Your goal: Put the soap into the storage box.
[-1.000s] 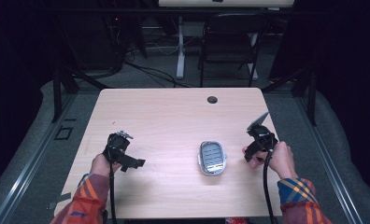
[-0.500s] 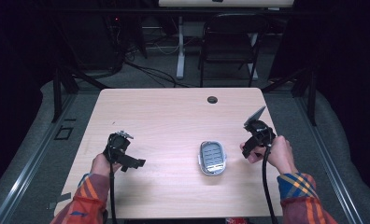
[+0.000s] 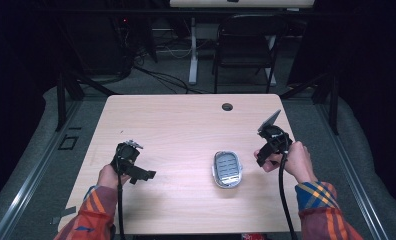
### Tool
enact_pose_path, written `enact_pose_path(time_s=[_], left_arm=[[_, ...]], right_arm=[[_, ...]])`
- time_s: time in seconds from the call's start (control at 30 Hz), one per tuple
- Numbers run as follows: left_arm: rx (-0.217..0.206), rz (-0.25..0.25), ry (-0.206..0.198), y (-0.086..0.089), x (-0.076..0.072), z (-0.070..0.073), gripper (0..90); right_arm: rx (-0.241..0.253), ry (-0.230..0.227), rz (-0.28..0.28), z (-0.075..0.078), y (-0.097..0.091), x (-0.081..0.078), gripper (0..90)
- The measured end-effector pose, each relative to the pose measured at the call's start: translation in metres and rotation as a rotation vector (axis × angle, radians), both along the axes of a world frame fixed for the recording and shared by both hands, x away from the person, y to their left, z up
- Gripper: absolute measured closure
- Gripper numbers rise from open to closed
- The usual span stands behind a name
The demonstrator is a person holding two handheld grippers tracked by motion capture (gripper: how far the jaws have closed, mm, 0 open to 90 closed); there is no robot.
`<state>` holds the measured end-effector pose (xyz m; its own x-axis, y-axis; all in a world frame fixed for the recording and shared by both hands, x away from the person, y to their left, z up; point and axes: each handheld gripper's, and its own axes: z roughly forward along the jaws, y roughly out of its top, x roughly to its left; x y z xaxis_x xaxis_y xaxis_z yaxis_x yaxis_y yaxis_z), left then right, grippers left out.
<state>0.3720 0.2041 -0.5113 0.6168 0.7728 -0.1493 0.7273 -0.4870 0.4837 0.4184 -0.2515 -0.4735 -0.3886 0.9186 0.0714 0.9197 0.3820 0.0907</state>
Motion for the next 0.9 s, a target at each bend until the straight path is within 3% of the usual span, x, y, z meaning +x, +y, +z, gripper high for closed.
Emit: enact_pose_path(time_s=[0.9], left_arm=[[-0.008,-0.001,0.003,0.0,0.0,0.0,0.0]], right_arm=[[0.016,-0.001,0.06,0.017,0.027,0.007,36.8]])
